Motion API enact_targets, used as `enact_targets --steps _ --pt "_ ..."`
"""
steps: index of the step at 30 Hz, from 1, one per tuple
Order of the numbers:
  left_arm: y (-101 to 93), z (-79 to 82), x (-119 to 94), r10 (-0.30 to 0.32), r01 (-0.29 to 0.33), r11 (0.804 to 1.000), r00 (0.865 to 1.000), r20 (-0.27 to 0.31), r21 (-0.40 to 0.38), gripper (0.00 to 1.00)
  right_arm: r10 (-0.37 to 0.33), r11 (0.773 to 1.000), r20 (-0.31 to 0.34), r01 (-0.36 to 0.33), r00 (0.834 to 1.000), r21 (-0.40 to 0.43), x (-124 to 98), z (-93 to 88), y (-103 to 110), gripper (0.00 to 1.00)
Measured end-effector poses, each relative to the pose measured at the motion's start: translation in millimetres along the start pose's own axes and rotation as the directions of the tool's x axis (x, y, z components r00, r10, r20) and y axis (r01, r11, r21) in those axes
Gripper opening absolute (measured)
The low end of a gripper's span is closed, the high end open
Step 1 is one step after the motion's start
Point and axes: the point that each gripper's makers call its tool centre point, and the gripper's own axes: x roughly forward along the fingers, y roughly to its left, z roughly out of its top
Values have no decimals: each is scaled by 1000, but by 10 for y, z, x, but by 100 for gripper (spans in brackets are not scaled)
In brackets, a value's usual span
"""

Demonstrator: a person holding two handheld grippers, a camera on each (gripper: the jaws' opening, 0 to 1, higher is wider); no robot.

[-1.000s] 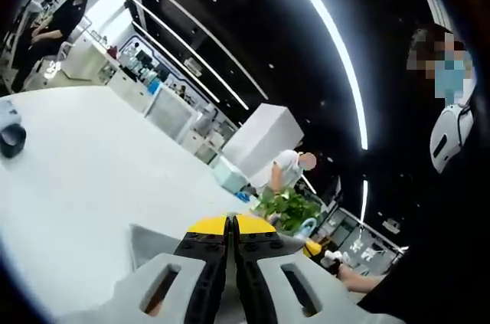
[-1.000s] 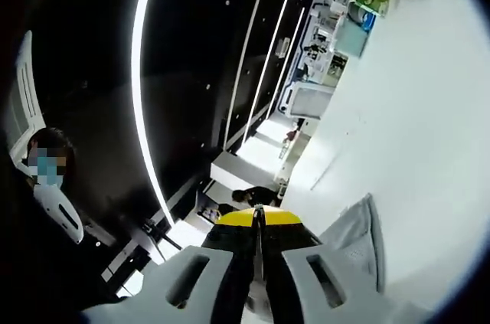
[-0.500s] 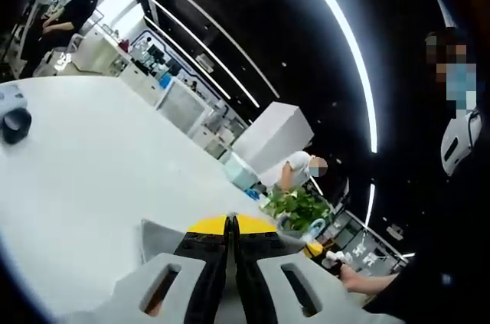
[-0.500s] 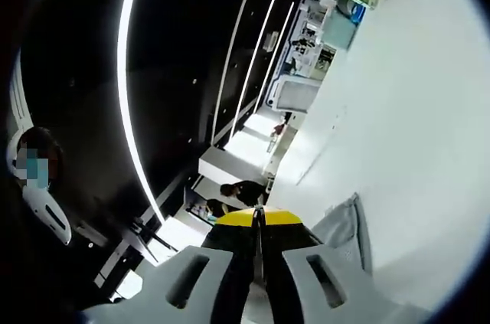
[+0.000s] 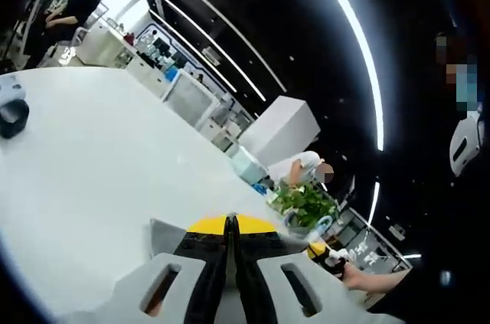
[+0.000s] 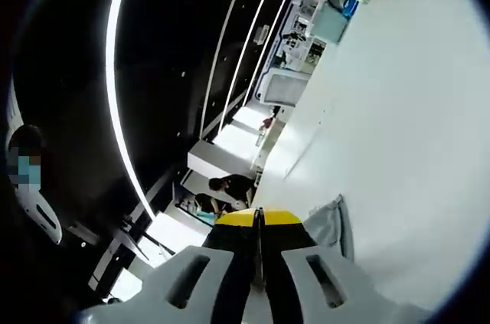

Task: Fold the towel on the table until its edges align and the towel forms a compact rectangular stack.

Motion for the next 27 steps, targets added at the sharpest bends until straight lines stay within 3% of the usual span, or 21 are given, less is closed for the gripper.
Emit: enact_targets --steps 1,5,9,21,27 --pt "31 11 -7 4 -4 1000 1000 2 -14 2 -2 999 47 1 999 34 -10 127 -26 0" --pt "57 25 47 -17 17 999 1000 15 -38 2 -28 999 12 28 1000 -17 -32 167 -100 0" --pt "85 -67 177 -4 3 1000 1000 -30 -26 2 -41 999 -26 41 999 -17 -14 58 -150 0" --pt "237 -31 102 25 -26 999 999 -21 -35 2 -47 997 -115 39 992 -72 116 -212 -106 0" --pt "224 -32 115 29 -30 999 999 -21 -40 2 -53 994 -148 39 988 -99 186 -280 -80 0"
